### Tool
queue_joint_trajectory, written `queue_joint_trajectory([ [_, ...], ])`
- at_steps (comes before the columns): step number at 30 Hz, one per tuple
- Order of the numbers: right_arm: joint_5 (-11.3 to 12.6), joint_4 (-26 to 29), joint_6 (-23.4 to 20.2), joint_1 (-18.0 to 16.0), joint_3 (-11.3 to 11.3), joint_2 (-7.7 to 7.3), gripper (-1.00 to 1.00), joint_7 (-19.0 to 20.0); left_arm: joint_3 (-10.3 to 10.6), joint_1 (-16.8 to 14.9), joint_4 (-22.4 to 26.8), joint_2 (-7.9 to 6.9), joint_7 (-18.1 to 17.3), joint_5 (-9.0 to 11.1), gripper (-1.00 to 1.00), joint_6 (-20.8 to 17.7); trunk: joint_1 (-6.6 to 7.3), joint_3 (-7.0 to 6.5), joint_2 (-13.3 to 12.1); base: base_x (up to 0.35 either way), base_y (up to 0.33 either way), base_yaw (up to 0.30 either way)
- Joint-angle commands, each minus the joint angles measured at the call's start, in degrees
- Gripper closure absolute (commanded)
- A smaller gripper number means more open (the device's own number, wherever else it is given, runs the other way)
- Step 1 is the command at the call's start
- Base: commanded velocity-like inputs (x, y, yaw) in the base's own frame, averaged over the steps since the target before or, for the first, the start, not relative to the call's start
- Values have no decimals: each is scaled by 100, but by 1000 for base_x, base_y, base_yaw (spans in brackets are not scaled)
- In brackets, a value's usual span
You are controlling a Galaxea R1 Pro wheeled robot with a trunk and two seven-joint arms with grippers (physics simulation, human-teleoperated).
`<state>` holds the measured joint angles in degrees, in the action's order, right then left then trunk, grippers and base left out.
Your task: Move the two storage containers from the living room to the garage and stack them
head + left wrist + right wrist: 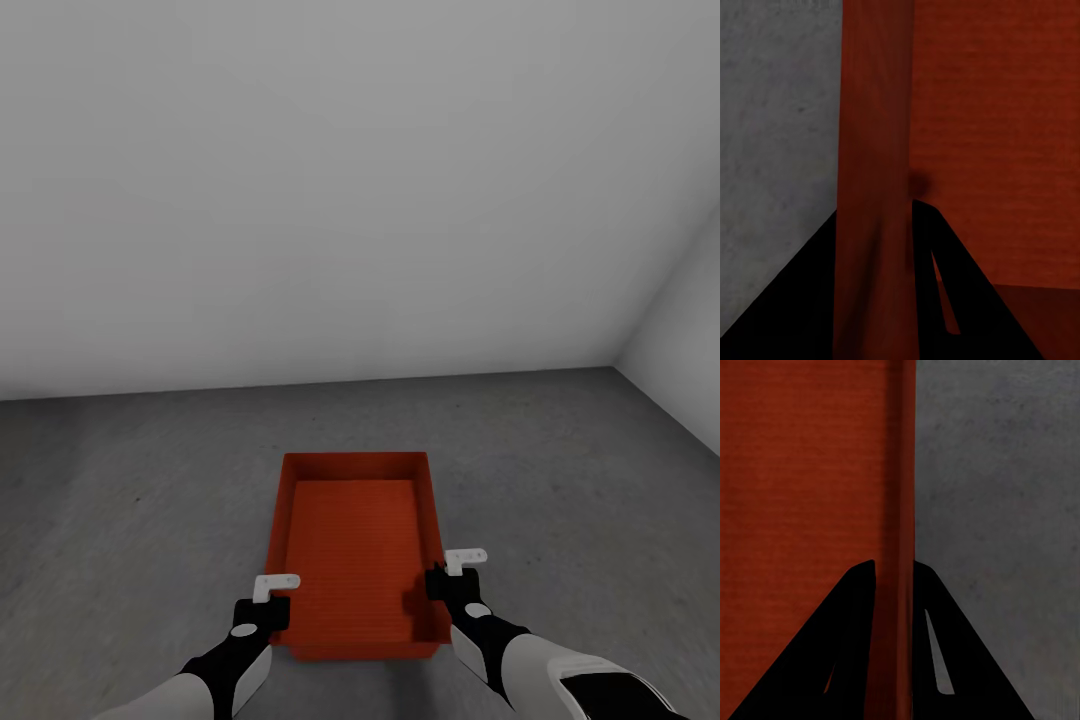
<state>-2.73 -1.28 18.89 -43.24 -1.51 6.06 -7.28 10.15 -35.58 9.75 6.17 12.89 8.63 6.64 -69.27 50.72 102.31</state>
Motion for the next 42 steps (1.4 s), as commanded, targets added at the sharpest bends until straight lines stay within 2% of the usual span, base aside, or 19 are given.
queue_joint_trajectory([
  [1, 53, 7, 106, -9, 230, 0, 100, -107, -224, -2, -26, -54, 100, 113, 100, 31, 0, 4, 2, 60, 0, 0],
  [42, 53, 13, 106, -9, 230, 0, 100, -107, -224, -2, -26, -54, 100, 112, 100, 31, 0, 37, 2, 3, 0, 0],
])
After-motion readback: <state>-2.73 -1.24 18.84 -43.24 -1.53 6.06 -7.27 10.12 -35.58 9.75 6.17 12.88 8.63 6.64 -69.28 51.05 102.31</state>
